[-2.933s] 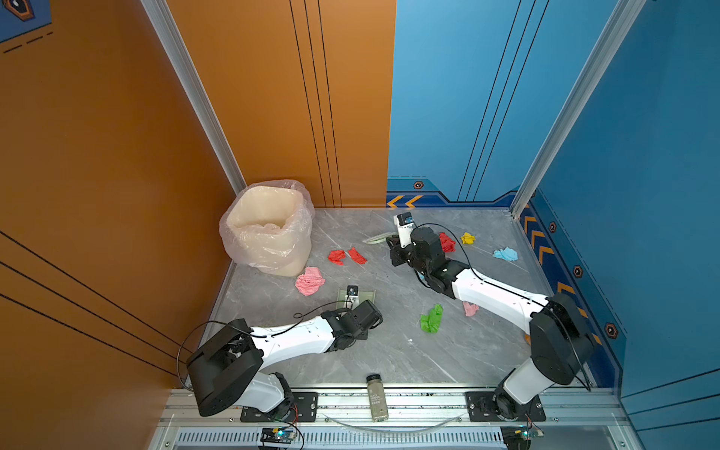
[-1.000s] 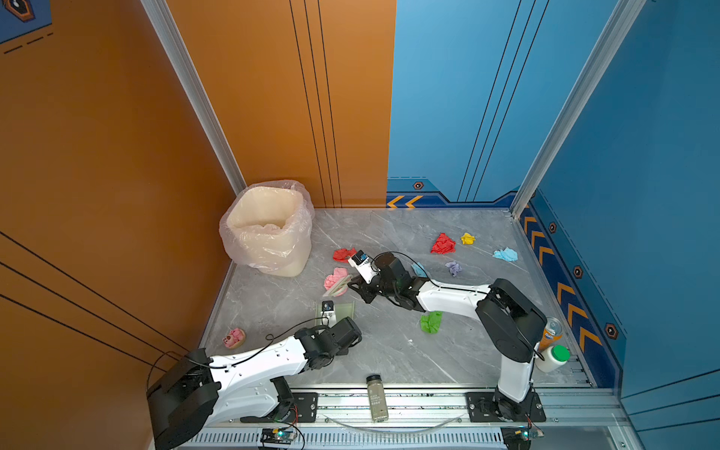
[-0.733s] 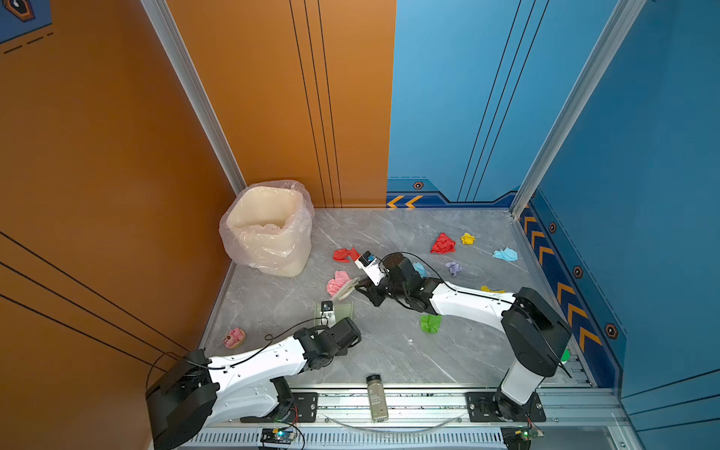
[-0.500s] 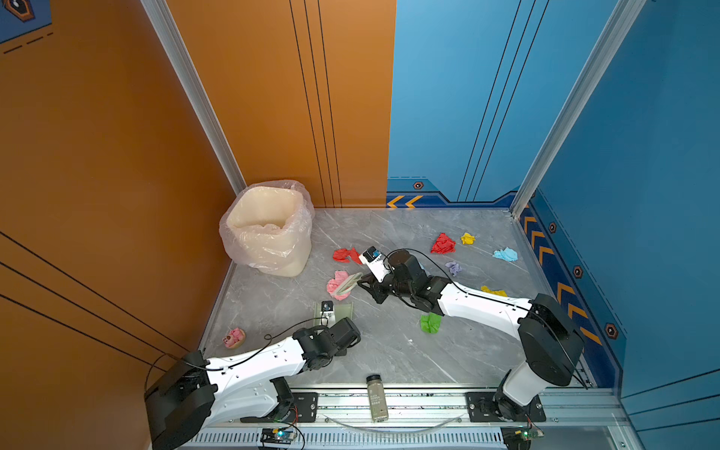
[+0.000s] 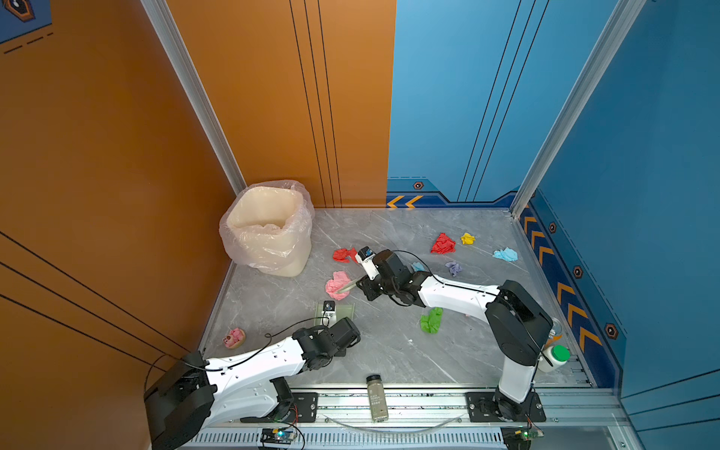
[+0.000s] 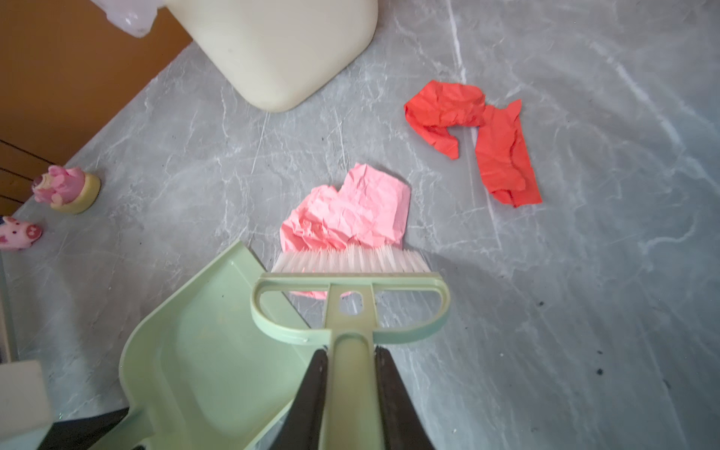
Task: Sweep away the paper scraps from the table
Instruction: 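Sweep the pink paper with the brush toward the dustpan held by the left gripper, then lift the brush away with the right gripper while the left gripper holds the dustpan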
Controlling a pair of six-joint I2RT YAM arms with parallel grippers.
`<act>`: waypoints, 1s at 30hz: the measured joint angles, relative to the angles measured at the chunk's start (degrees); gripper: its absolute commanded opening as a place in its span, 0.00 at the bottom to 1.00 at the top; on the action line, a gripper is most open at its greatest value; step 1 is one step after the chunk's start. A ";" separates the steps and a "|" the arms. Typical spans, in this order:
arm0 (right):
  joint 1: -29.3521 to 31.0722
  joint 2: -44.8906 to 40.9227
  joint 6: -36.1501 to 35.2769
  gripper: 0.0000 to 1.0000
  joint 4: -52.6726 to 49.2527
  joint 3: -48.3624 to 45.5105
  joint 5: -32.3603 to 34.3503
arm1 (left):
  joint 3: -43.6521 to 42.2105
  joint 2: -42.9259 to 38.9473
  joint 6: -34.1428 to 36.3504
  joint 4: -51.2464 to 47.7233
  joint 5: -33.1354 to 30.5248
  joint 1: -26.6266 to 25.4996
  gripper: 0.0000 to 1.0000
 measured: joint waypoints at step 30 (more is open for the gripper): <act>-0.94 -7.58 -2.58 0.00 -7.56 -3.52 0.07 | 1.07 4.74 2.75 2.08 0.07 0.74 0.00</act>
